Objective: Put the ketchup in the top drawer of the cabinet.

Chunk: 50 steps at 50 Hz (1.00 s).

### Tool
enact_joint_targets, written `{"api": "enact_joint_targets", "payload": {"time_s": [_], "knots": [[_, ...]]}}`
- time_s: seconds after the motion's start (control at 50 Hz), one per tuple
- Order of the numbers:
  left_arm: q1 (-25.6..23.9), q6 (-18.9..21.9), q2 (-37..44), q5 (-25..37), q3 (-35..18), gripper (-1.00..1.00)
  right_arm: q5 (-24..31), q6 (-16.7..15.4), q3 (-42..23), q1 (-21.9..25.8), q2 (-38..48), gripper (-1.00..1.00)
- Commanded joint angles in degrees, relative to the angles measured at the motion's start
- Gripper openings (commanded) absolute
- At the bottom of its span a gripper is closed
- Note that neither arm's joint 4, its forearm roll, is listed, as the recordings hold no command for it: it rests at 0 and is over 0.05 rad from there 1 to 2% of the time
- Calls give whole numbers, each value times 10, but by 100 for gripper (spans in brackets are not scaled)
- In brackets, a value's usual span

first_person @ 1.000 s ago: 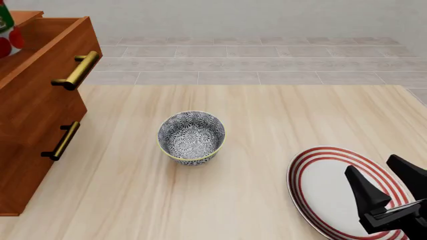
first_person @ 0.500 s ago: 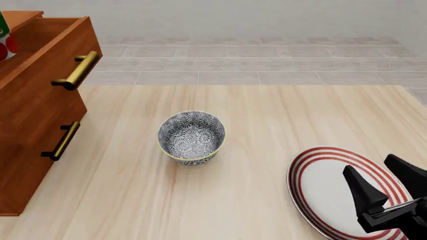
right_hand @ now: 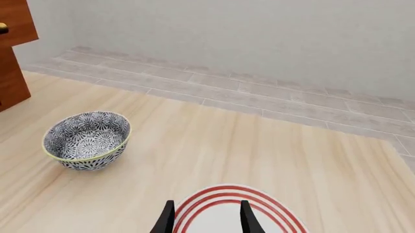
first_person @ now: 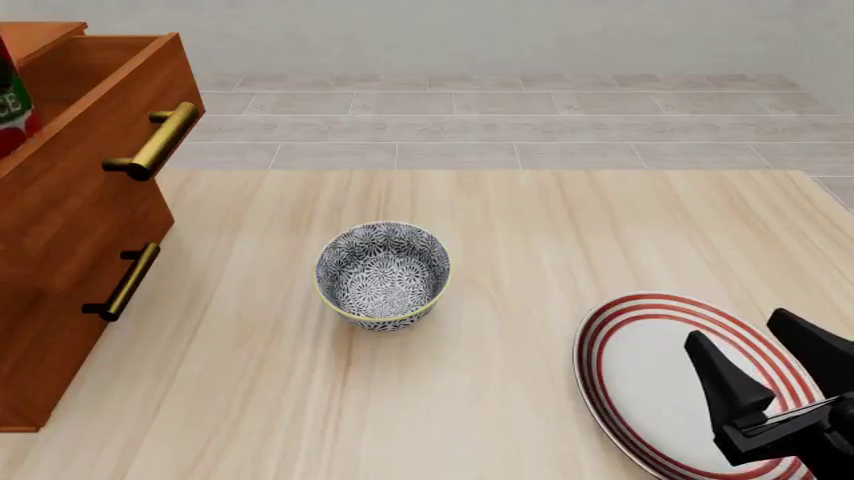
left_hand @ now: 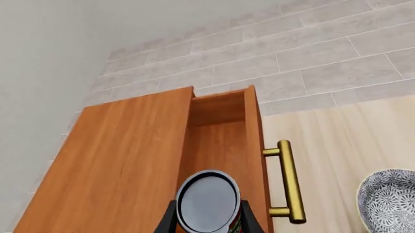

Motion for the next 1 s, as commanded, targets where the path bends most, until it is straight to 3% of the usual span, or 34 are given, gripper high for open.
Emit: {"api": "enact_joint_targets", "payload": {"time_s": [0.02,0.24,0.26,0.7,1.0], "knots": [[1,9,-2,-13,22,-100,-2,-1,0,0,3,100],[-4,7,-8,-4,16,-100,-2,-2,0,2,4,100],[-4,7,-8,-4,16,100,-2,-2,0,2,4,100],[-5,6,-17,5,14,100,-7,-2,0,4,11,100],[-55,15,-98,69,-7,100,-6,-3,0,5,12,100]]}}
